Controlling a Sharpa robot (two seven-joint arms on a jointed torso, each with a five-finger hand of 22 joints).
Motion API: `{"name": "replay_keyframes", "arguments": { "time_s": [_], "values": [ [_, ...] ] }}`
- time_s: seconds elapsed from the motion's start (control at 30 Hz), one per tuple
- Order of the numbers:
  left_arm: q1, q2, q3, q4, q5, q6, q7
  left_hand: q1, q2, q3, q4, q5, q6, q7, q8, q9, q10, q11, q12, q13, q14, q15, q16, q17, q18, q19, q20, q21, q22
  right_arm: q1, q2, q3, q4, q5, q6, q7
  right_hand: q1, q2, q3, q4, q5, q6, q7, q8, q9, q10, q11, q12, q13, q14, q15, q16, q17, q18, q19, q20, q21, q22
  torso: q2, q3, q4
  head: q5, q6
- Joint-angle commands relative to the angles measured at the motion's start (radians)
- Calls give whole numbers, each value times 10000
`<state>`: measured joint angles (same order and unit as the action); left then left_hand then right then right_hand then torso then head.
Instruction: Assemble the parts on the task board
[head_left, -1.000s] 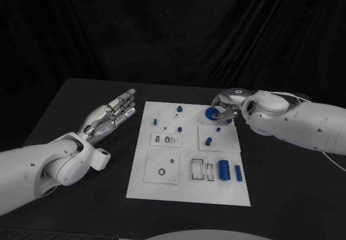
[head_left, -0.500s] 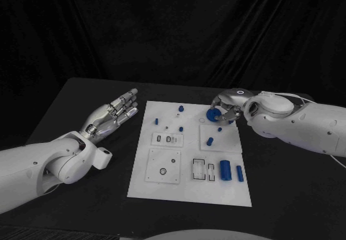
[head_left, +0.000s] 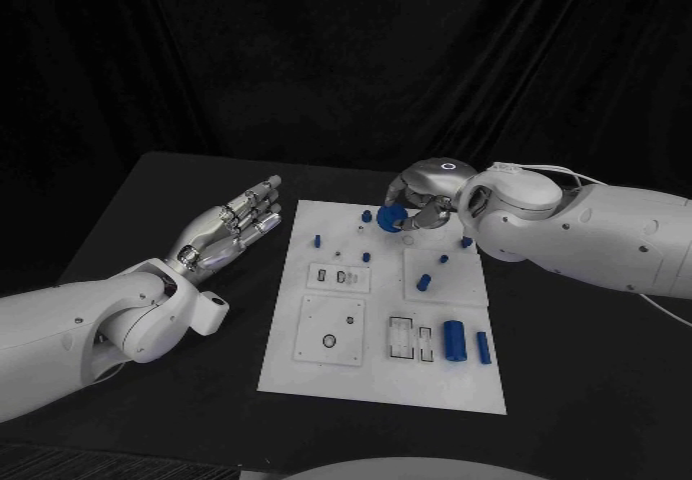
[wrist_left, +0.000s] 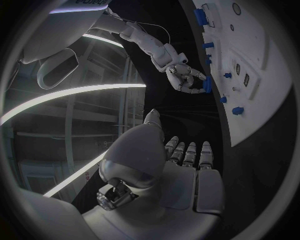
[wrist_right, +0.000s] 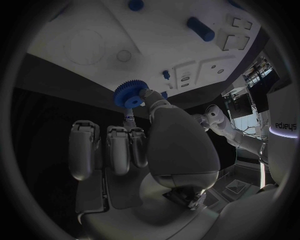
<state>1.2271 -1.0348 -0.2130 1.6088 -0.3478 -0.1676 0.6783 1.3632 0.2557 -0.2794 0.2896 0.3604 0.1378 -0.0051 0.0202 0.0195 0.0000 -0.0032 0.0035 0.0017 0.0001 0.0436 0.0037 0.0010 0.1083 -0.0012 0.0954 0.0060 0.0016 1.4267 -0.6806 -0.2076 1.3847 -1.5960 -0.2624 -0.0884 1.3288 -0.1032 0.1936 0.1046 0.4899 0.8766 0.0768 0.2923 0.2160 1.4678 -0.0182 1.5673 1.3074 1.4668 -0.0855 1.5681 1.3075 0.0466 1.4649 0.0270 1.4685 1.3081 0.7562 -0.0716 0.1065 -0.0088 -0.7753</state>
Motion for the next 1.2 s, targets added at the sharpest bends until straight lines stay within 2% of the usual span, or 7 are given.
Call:
{"name": "replay_keyframes", "arguments": {
  "time_s": [0.03,0.2,0.33,0.43,0.63,0.93,1.2],
  "values": [
    [15,35,8,-6,42,204,1583,113,-13,77,9,35,11,54,2,13,0,39,-35,-17,-1,80,-37,-10,142,12,84,-60,-16,-22,238,4,-154,162,178,210,2,26,11,69,54,-77,37,590,1379,1030,68,35,2634,1022,98,-24,2563,-137,408,65,55,1813,11,7,-8,-24,7],
    [14,55,7,-20,42,248,1576,113,-13,77,9,35,11,54,2,13,0,39,-35,-17,-1,80,-37,-10,142,12,84,-60,-16,-142,704,4,-581,174,221,336,6,33,24,65,62,-94,42,586,1380,1030,72,35,2634,1024,103,-20,2568,-137,409,68,57,1815,11,8,10,-54,23],
    [14,77,7,-27,42,272,1569,115,-15,77,8,37,17,52,3,14,0,42,-35,-17,-1,101,-37,-10,141,12,104,-60,-16,-277,1069,4,-998,178,214,437,13,37,42,56,69,-125,55,575,1379,1030,79,35,2634,1023,110,-22,2566,-139,414,73,63,1822,10,16,-19,-39,4],
    [14,93,7,-35,42,290,1562,115,-15,77,8,37,17,52,3,14,0,42,-35,-17,-1,101,-37,-10,141,12,104,-60,-16,-375,1290,4,-1277,179,267,477,16,34,60,46,60,-163,71,556,1374,1030,91,35,2634,1023,120,-23,2564,-139,413,81,60,1821,16,14,-7,-68,-1],
    [14,116,7,-41,42,328,1554,115,-15,77,8,37,17,52,3,14,0,42,-35,-17,-1,101,-37,-10,141,12,104,-60,-16,-567,1665,5,-1781,181,324,574,12,33,90,34,6,-228,99,517,1363,1030,116,35,2634,1022,139,-25,2562,-136,409,96,52,1817,18,32,-11,-65,0],
    [14,117,7,-45,42,363,1545,122,-16,79,6,45,47,60,8,18,0,43,-35,-17,-1,122,-37,-10,140,12,125,-60,-16,-651,1957,5,-2091,181,197,715,12,33,100,30,-10,-248,107,503,1359,1030,124,35,2634,1022,146,-26,2559,-139,413,102,58,1823,18,25,-19,-69,2],
    [14,150,7,-67,42,407,1527,127,-13,82,4,52,52,70,9,19,0,43,-35,-17,-1,128,-37,-10,141,12,133,-60,-16,-665,2076,5,-2128,181,107,828,5,44,168,12,-25,-367,142,405,1322,1030,153,35,2634,1021,176,-29,2556,-134,404,131,43,1817,13,31,-21,-78,-34]
  ]
}}
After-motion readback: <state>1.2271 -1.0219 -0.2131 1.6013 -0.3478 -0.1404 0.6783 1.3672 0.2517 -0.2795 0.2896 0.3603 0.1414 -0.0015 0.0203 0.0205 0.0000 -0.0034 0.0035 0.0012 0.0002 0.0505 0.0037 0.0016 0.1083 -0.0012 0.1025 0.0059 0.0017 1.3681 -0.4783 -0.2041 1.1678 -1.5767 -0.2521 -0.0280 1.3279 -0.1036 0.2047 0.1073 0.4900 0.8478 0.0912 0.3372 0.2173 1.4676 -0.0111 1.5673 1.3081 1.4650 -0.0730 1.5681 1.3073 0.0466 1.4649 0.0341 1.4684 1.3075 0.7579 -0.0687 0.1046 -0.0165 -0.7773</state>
